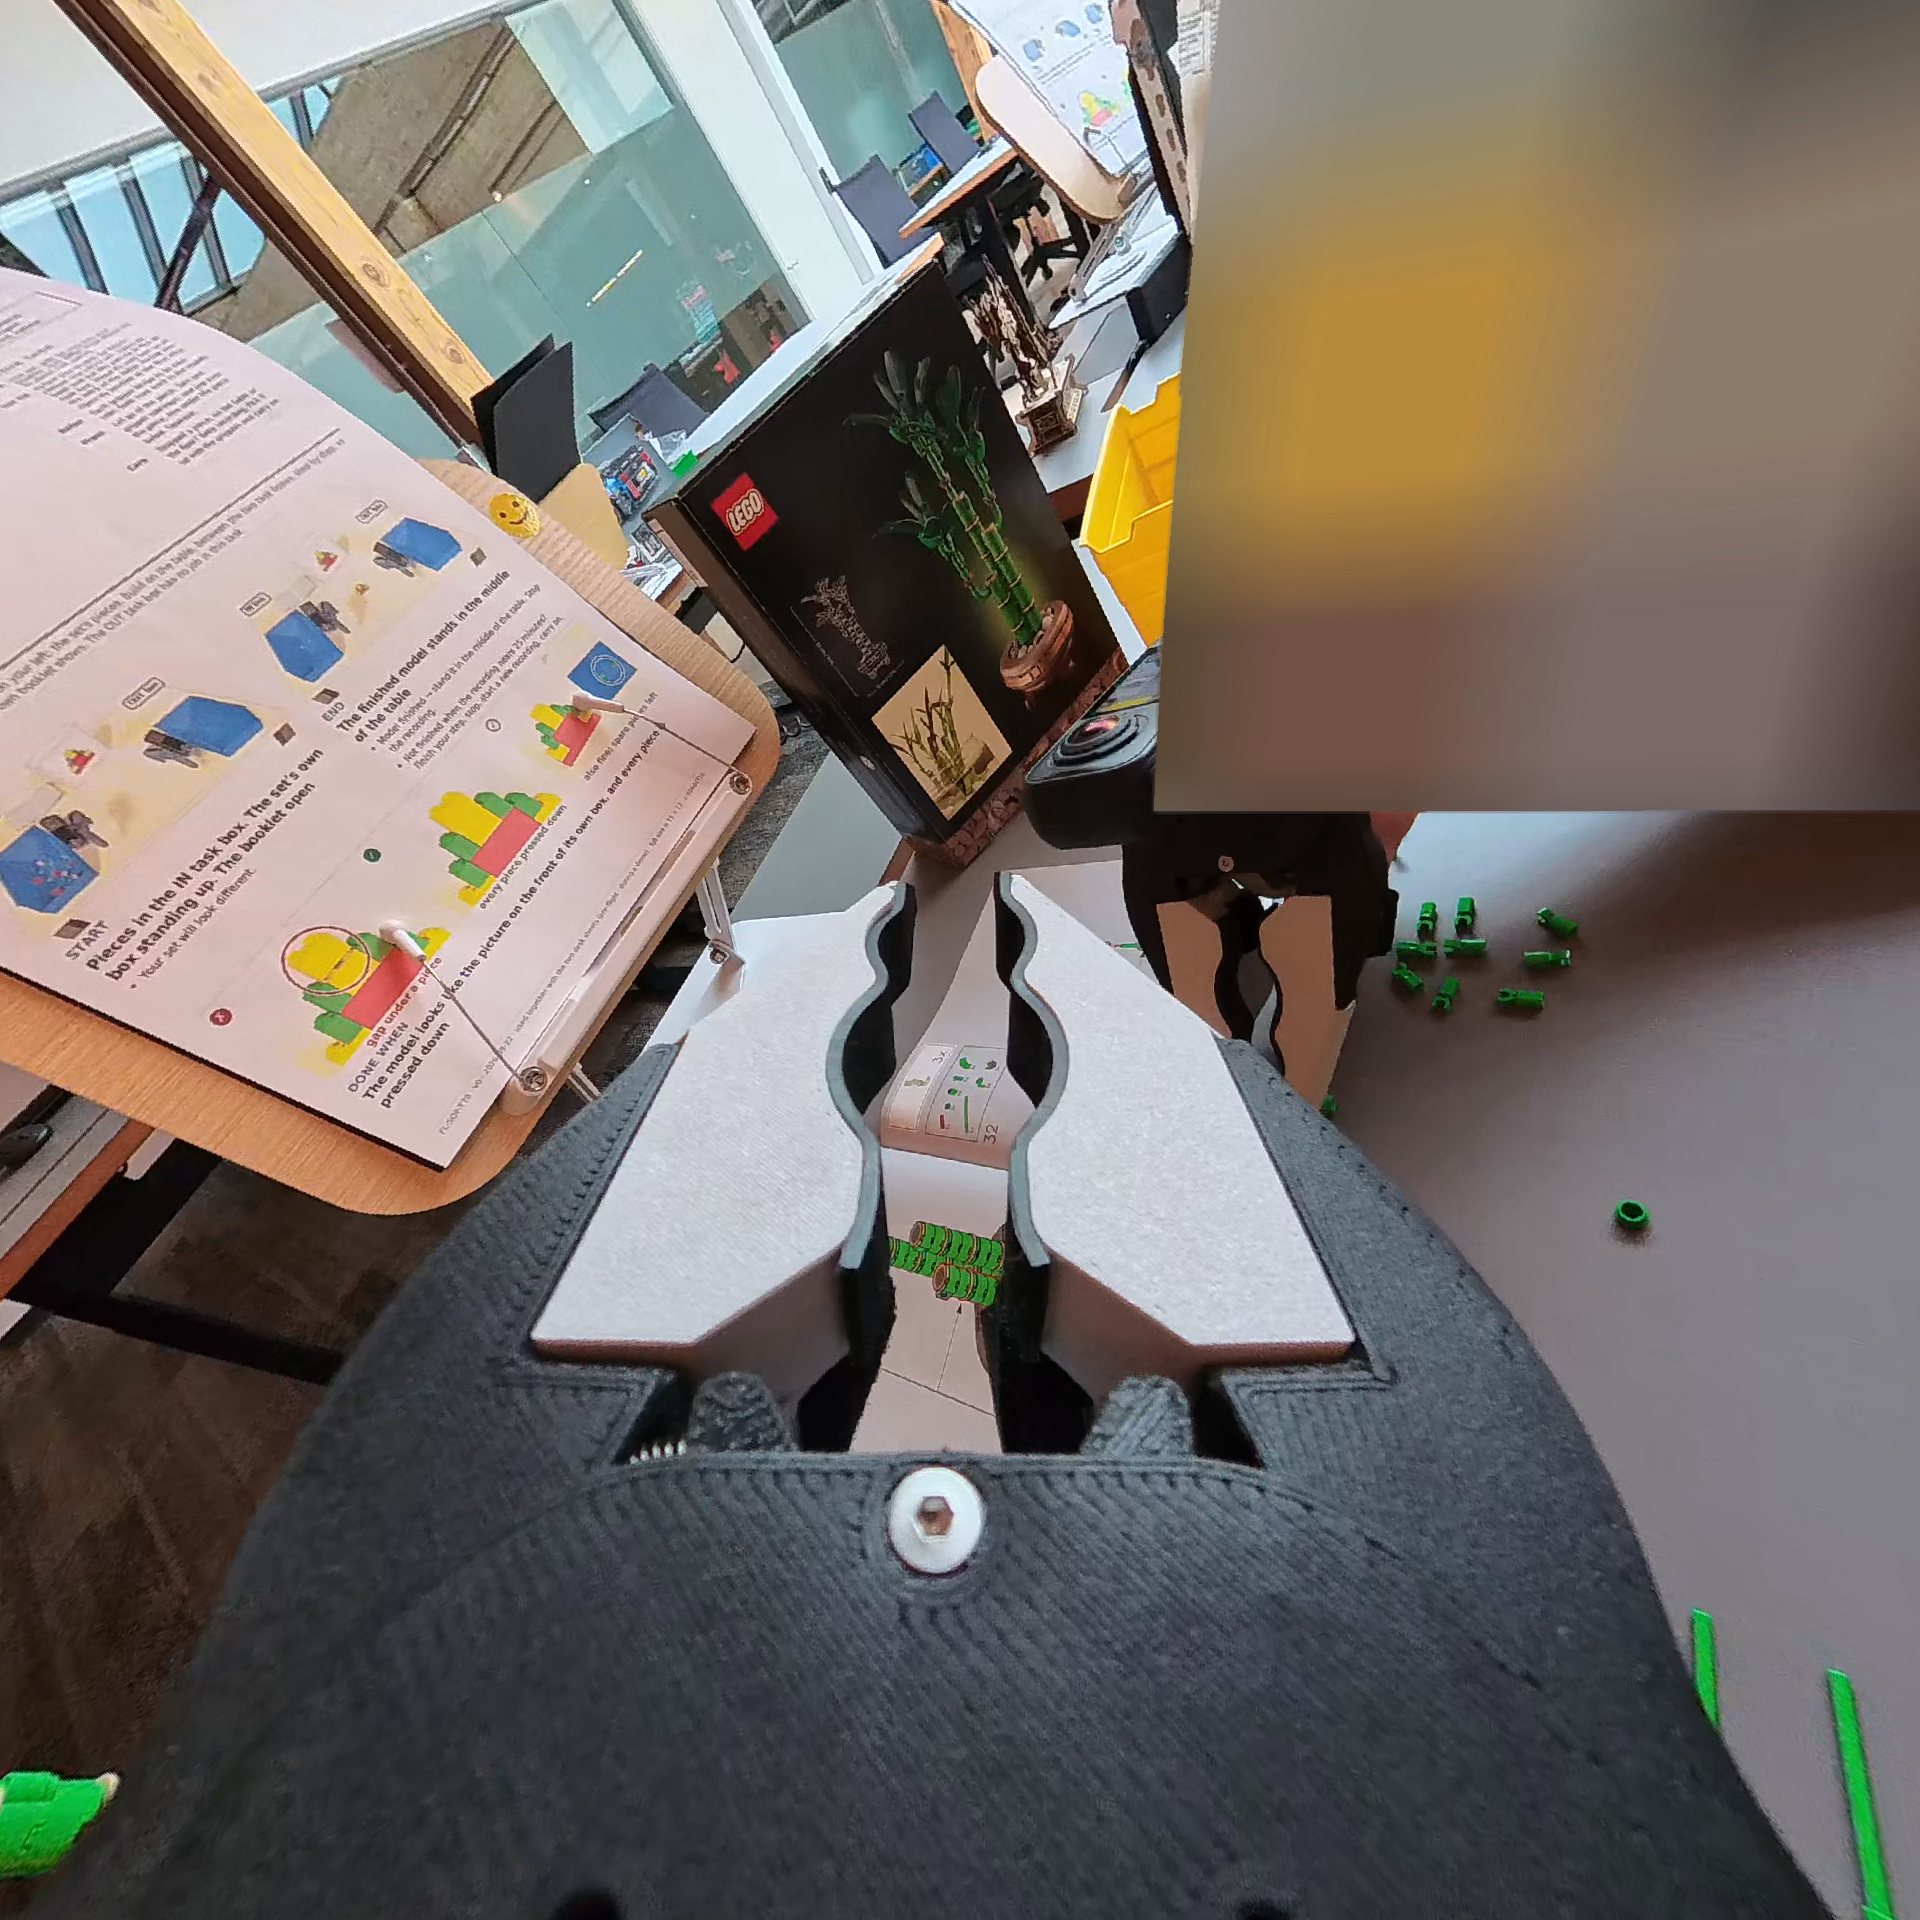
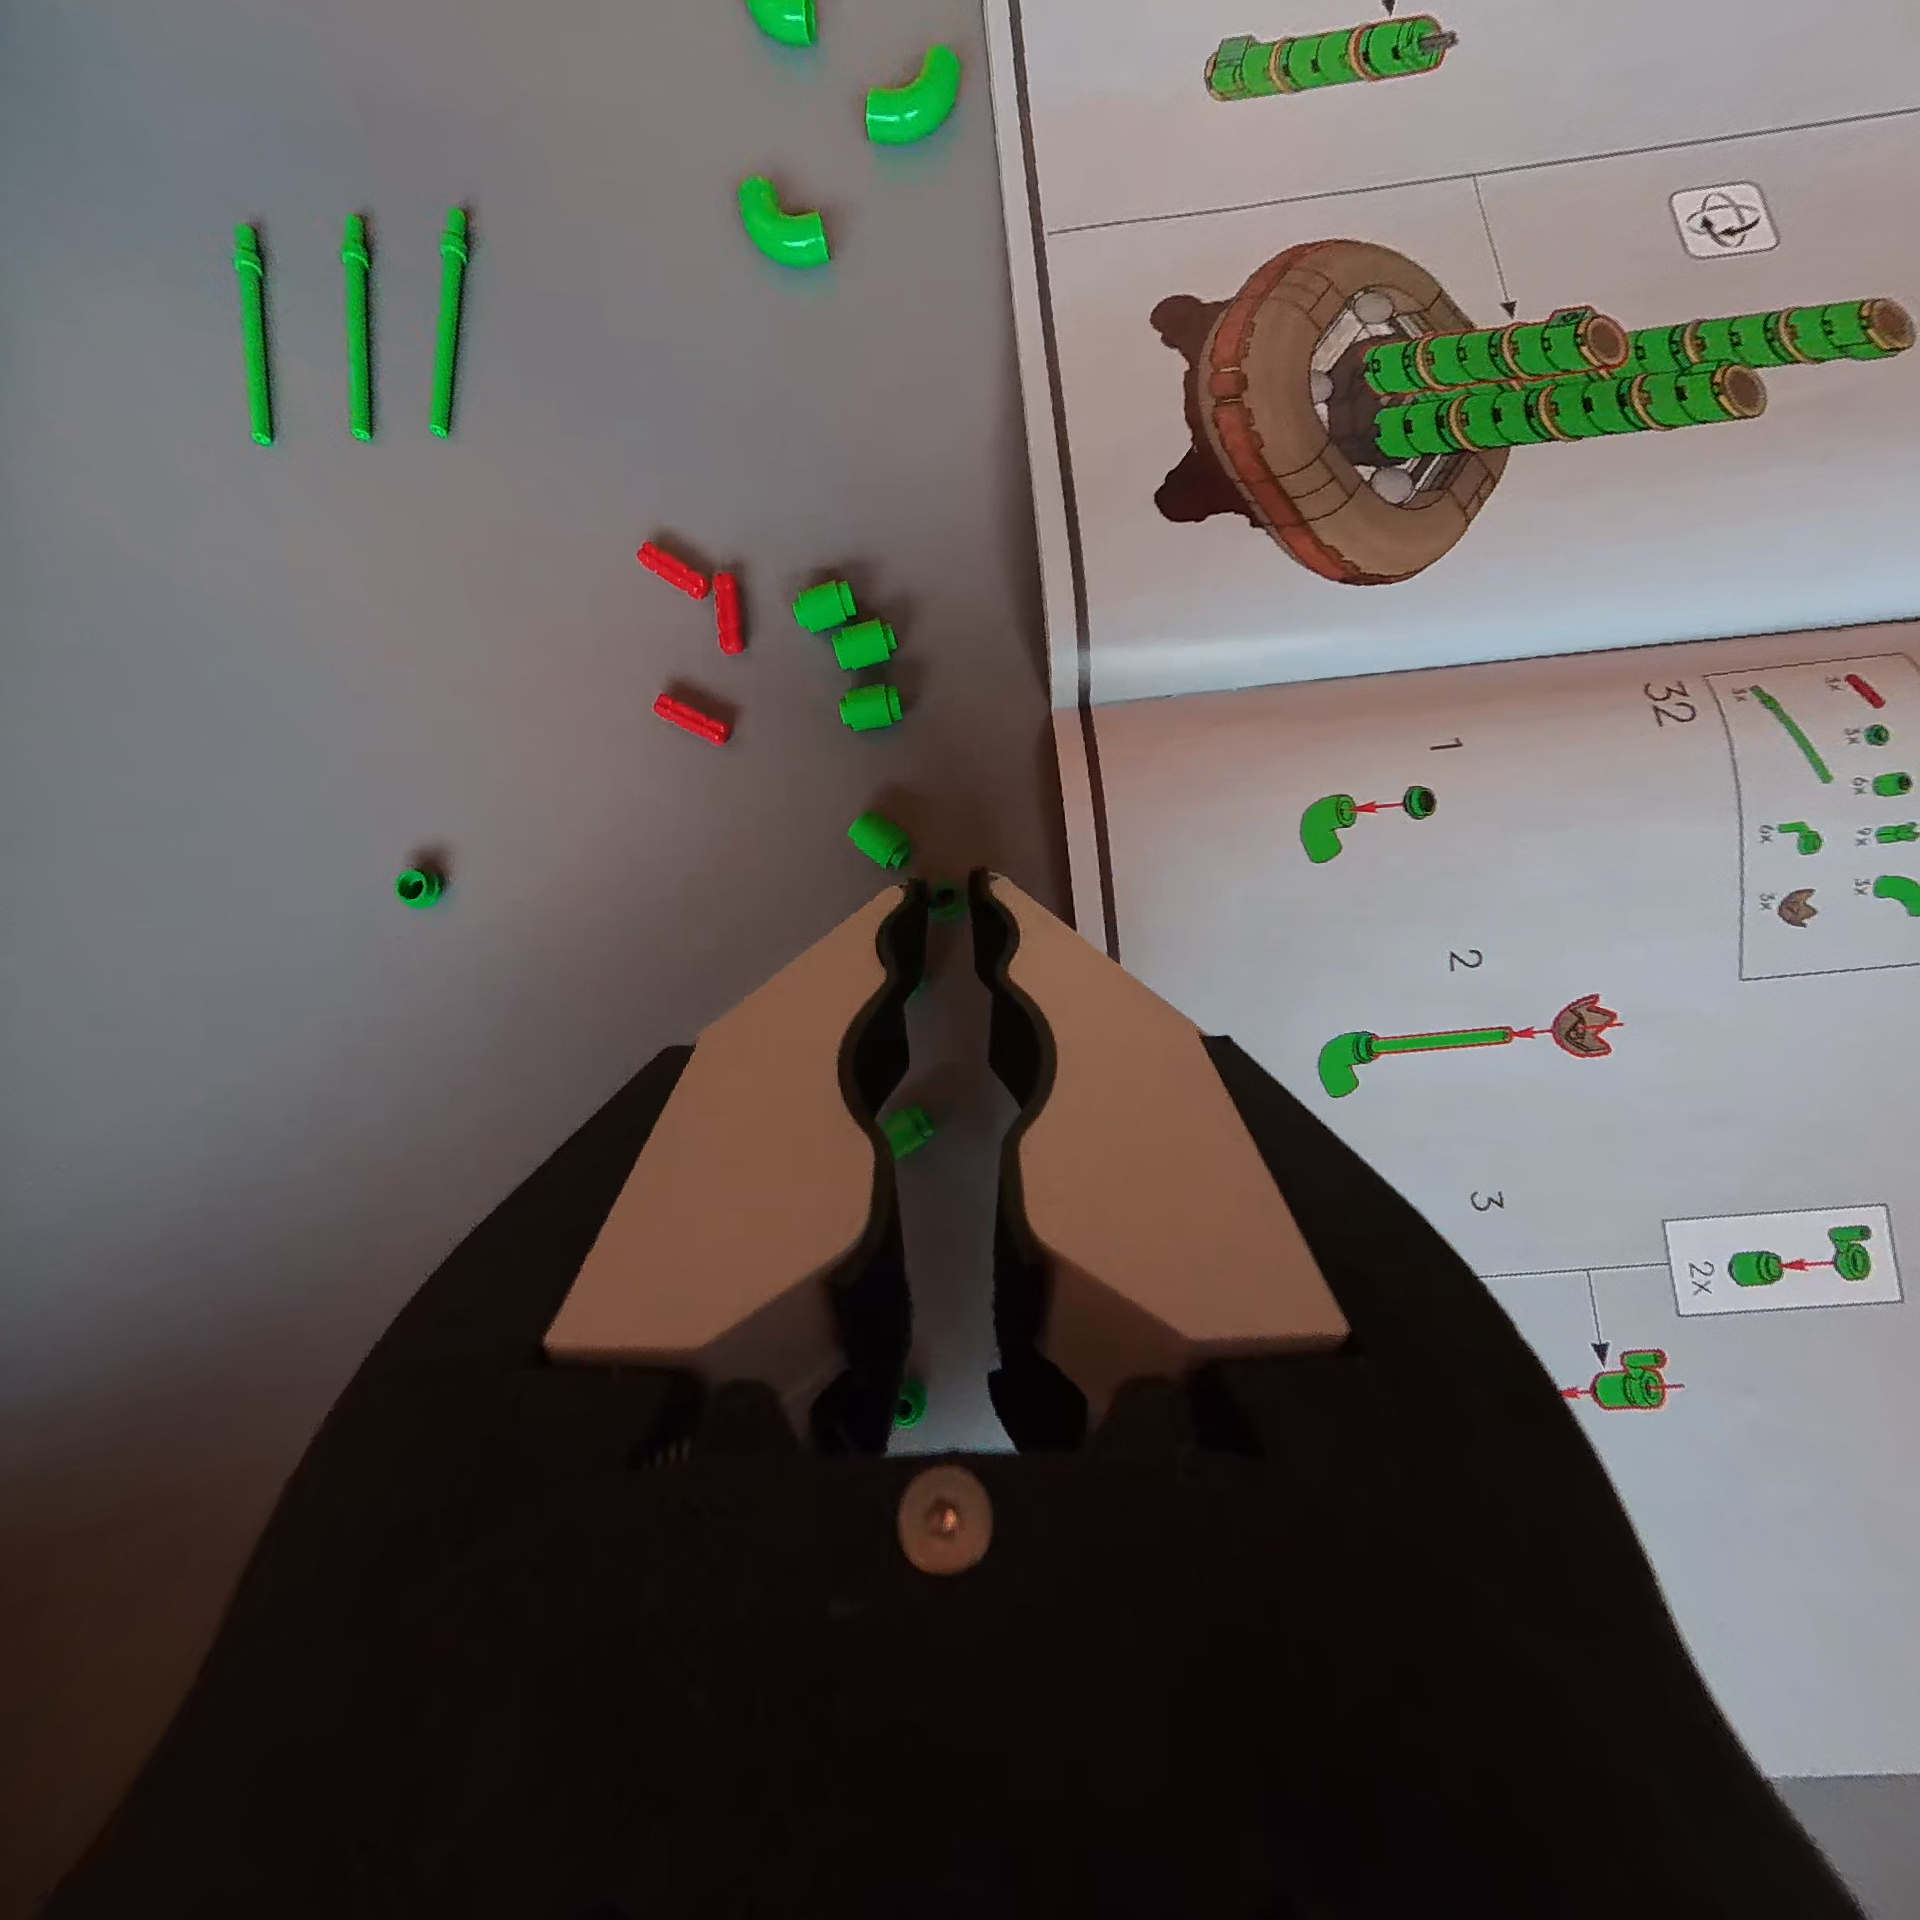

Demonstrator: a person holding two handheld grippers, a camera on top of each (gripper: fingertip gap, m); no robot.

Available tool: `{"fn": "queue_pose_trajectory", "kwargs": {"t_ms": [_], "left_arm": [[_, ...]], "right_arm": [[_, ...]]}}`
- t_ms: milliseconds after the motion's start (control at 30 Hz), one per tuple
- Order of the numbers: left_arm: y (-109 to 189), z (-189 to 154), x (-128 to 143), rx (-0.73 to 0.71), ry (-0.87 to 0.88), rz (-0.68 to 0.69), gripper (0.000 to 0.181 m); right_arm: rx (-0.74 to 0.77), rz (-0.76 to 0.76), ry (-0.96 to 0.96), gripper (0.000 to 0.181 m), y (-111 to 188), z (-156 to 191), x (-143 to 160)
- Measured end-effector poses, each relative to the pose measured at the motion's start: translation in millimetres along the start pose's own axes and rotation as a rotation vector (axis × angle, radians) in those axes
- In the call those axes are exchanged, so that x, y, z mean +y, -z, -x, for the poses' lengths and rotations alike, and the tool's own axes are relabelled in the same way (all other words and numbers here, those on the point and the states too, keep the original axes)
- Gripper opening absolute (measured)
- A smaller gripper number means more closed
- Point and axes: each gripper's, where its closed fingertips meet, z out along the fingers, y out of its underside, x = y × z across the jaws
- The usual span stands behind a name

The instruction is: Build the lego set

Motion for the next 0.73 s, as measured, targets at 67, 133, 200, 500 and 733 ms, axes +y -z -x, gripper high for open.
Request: {"fn": "queue_pose_trajectory", "kwargs": {"t_ms": [67,133,200,500,733], "left_arm": [[-0.1,0.0,0.0,0.0,0.0,0.0,0.013],[-0.6,-0.4,0.3,0.002,-0.001,0.002,0.013],[-1.3,-0.9,0.7,0.004,-0.002,0.004,0.013],[-5.1,2.7,1.0,-0.027,-0.01,-0.001,0.015],[-22.5,-9.5,-0.3,-0.039,-0.094,-0.007,0.02]], "right_arm": [[0.001,-0.001,0.0,0.007,0.2,-0.3,0.4],[0.0,0.001,0.0,0.008,0.5,-0.5,1.0],[0.002,0.002,0.0,0.007,0.8,-1.2,1.4],[-0.039,-0.215,-0.109,0.006,35.7,-6.2,-30.8],[-0.431,-0.814,-0.416,0.005,137.8,6.8,-107.7]]}}
